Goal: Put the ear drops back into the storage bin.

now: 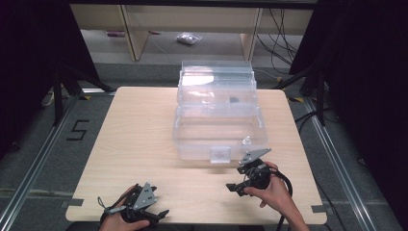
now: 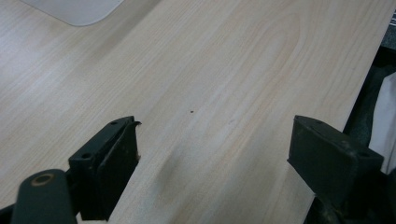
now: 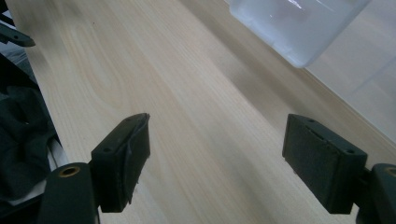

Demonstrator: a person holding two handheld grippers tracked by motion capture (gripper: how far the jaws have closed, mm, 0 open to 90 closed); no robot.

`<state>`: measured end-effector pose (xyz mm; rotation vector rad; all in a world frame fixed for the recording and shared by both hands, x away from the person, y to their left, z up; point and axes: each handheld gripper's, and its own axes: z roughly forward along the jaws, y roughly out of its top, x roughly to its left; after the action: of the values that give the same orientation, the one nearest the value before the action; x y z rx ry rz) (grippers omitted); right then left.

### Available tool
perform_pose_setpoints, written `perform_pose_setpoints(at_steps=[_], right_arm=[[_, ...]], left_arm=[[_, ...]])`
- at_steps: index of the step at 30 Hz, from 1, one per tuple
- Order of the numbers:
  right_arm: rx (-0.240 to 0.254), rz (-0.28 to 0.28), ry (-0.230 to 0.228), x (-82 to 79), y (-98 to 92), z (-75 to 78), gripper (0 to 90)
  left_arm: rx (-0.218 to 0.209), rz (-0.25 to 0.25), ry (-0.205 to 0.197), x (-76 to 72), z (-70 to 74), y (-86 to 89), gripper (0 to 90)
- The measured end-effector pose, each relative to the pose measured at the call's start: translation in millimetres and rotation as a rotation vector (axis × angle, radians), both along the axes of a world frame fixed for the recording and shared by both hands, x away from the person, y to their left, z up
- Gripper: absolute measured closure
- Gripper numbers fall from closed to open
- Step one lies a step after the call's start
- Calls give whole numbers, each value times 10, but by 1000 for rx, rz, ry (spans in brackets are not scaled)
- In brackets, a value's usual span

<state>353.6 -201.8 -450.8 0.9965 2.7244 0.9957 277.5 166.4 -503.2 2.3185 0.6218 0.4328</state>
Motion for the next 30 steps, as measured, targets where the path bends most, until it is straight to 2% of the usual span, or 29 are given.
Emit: perform_pose_setpoints(at_steps=[1, 4, 5, 6, 7, 9, 10, 11, 12, 14, 15, 16, 18, 19, 20, 21, 22, 23, 25, 27, 28, 30], right_arm=[[-6, -14, 36, -27, 1, 11, 242], [14, 31, -16, 8, -15, -47, 241], [-5, -2, 10, -17, -16, -32, 241], [2, 9, 7, -17, -13, -45, 242], [-11, -24, 12, -31, -12, -49, 242], [-23, -19, 2, -41, -5, -69, 242], [-12, -16, -13, -43, 8, -95, 242], [-20, 4, -21, -47, 4, -87, 241], [-10, -14, 8, -73, 20, -86, 241], [-16, 6, -3, -83, 22, -91, 239], [-9, 7, -40, -85, 25, -113, 237], [-18, 12, -17, -94, 20, -96, 234], [-12, 0, -37, -118, 21, -107, 221], [-3, -23, -4, -156, 35, -105, 215], [-17, 9, -40, -125, 9, -117, 213], [-17, 20, -44, -134, 8, -124, 213], [-11, -1, -23, -169, 8, -116, 213], [-10, 1, -42, -172, -1, -130, 213], [-6, -16, -22, -206, -5, -137, 213], [14, -9, -65, -215, -26, -166, 212], [19, -30, -69, -236, -24, -176, 209], [15, -19, -65, -254, -48, -173, 208]], left_arm=[[0, 0, 0, 0, 0, 0, 153], [1, 3, 1, -3, -3, 1, 154], [1, 5, 4, -5, -5, 2, 154], [-5, 15, 10, -9, -12, -1, 154], [-6, 16, 7, -11, -10, 1, 154], [-8, 16, 5, -15, 0, 5, 154], [-3, 5, -8, -5, 5, 11, 154], [-1, 5, -7, -5, 6, 11, 154], [-12, 16, -2, -13, 0, 1, 154], [4, 3, -11, -13, 7, 8, 154], [0, 3, -9, -19, 9, 8, 154], [0, 4, -13, -19, 9, 8, 154], [6, 6, -14, -24, 17, 8, 154], [-1, 14, -6, -31, 12, 4, 154], [-15, 15, -12, -37, 8, -1, 154], [6, 2, -17, -34, 20, 9, 154], [-11, 14, -4, -47, 10, 0, 154], [-13, 10, -3, -45, 10, 2, 154], [-15, 21, 4, -52, 16, 4, 154], [-11, 17, -1, -51, 21, 8, 154], [-11, 20, -1, -53, 21, 7, 154], [-24, 29, 2, -63, 17, -2, 154]])
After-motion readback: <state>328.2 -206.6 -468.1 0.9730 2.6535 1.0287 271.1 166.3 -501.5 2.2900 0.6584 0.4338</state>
